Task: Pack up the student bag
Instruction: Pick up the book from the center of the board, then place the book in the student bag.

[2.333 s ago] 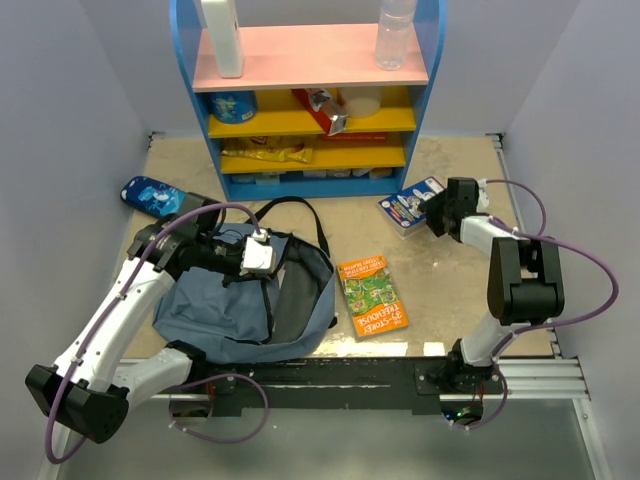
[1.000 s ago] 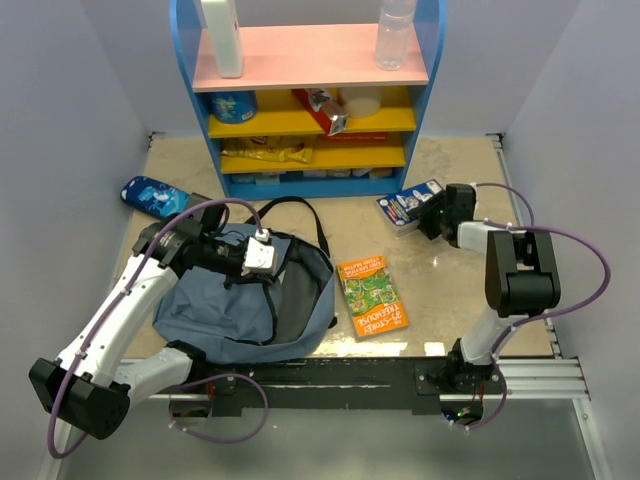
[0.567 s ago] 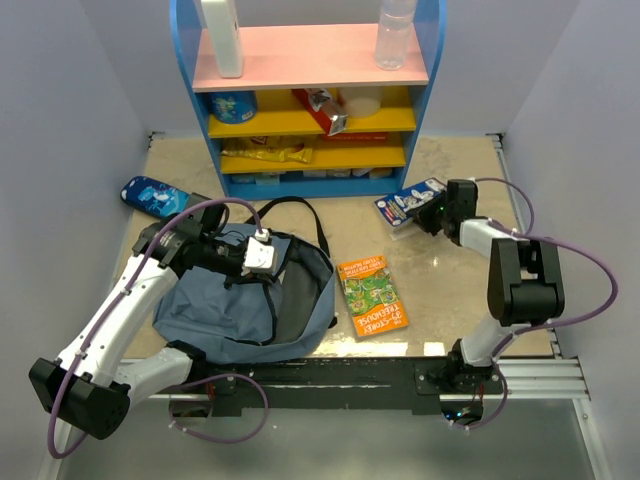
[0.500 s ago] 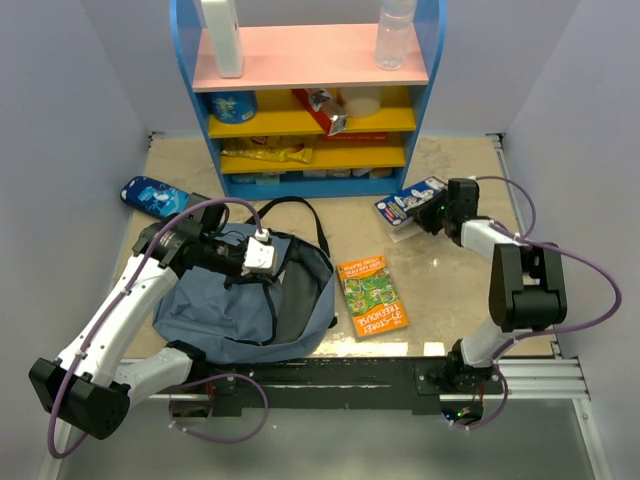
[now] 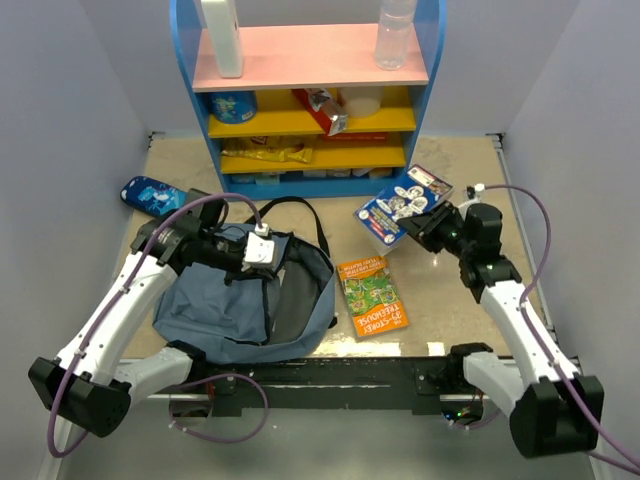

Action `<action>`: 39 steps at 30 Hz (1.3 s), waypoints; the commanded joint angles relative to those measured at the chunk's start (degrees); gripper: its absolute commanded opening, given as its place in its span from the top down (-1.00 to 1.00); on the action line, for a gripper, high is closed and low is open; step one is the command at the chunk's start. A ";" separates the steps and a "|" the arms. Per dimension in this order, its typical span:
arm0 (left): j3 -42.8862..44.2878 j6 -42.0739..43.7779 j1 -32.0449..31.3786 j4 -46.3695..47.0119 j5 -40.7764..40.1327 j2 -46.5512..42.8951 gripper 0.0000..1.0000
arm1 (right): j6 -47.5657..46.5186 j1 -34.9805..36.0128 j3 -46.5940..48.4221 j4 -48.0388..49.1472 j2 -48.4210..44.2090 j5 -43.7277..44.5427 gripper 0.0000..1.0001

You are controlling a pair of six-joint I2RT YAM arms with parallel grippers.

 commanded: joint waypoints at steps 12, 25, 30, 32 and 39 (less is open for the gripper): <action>17.97 3.96 0.44 -10.08 0.50 5.54 1.00 | 3.20 27.01 4.95 -6.88 -8.43 -2.16 1.00; 16.48 -0.87 0.35 -7.00 0.85 4.14 1.00 | 6.63 46.34 11.99 2.33 9.30 2.84 1.00; 17.36 -1.05 0.35 -7.18 1.81 3.52 1.00 | 7.33 50.21 16.20 3.49 17.40 3.81 1.00; 17.88 -3.06 0.35 -6.22 1.64 3.17 1.00 | 6.99 51.62 18.31 3.48 21.34 3.90 1.00; 17.54 -4.21 0.35 -4.98 3.92 1.50 1.00 | 5.23 53.73 24.91 4.36 30.15 7.84 1.00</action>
